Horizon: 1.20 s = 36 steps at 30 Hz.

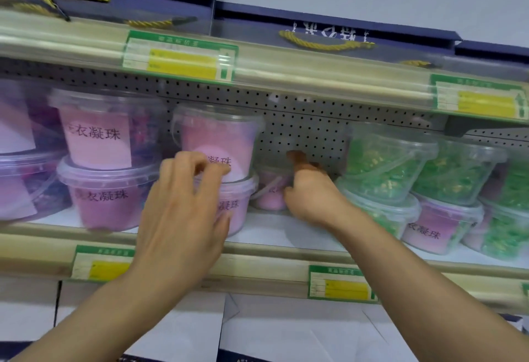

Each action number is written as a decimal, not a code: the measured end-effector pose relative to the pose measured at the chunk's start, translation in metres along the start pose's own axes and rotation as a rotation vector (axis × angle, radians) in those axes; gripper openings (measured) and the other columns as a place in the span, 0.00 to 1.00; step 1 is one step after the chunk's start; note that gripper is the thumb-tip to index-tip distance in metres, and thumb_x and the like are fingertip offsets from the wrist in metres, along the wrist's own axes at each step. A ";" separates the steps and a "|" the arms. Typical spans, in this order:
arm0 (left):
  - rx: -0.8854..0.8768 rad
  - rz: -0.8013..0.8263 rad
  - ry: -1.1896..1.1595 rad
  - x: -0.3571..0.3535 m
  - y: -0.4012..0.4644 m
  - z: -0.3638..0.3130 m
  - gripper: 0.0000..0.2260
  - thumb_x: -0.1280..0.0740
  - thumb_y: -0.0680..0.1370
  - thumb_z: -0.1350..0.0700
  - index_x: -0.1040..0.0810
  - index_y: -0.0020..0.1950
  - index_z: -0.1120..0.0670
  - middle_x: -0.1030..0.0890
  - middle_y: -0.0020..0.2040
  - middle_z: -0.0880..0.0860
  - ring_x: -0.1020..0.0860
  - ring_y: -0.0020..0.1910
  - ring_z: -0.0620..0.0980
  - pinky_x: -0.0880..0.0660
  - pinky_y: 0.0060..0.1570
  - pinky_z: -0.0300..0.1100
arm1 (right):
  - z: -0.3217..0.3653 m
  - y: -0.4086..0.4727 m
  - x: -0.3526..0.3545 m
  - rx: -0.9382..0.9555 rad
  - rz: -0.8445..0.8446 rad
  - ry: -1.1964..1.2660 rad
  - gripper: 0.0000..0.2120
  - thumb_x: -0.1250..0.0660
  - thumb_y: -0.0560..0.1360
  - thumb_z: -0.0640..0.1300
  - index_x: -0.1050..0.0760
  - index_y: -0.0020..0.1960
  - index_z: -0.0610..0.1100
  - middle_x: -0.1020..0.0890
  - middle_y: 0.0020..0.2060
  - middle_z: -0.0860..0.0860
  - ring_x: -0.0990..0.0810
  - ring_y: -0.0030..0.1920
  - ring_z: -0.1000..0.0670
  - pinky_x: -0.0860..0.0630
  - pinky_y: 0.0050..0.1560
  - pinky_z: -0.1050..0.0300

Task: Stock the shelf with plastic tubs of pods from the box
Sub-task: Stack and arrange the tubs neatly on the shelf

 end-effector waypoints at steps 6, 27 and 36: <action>0.182 -0.048 -0.219 -0.014 -0.011 0.041 0.27 0.26 0.66 0.53 0.37 0.60 0.53 0.38 0.60 0.56 0.35 0.59 0.55 0.35 0.57 0.44 | -0.015 0.023 -0.006 -0.119 -0.108 0.078 0.19 0.41 0.77 0.38 0.35 0.67 0.45 0.24 0.56 0.42 0.25 0.50 0.43 0.33 0.43 0.60; 0.339 -0.074 -0.410 -0.035 -0.026 0.047 0.31 0.26 0.69 0.53 0.46 0.59 0.41 0.38 0.71 0.53 0.32 0.66 0.52 0.32 0.53 0.44 | -0.004 0.058 -0.016 0.012 -0.194 0.269 0.14 0.36 0.77 0.39 0.26 0.62 0.46 0.21 0.57 0.44 0.22 0.55 0.47 0.34 0.45 0.67; 0.321 -0.065 -0.405 -0.034 -0.024 0.047 0.31 0.26 0.69 0.53 0.46 0.60 0.41 0.38 0.71 0.53 0.32 0.65 0.52 0.33 0.53 0.42 | 0.007 0.053 -0.020 0.048 -0.166 0.203 0.20 0.37 0.78 0.42 0.32 0.69 0.47 0.22 0.59 0.41 0.23 0.58 0.43 0.28 0.52 0.59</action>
Point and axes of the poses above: each hand's wrist, its own y-axis towards the middle knuckle, its own x-axis out of the back of the hand, z = x × y, the point moved 10 cm from there along y, towards the middle knuckle
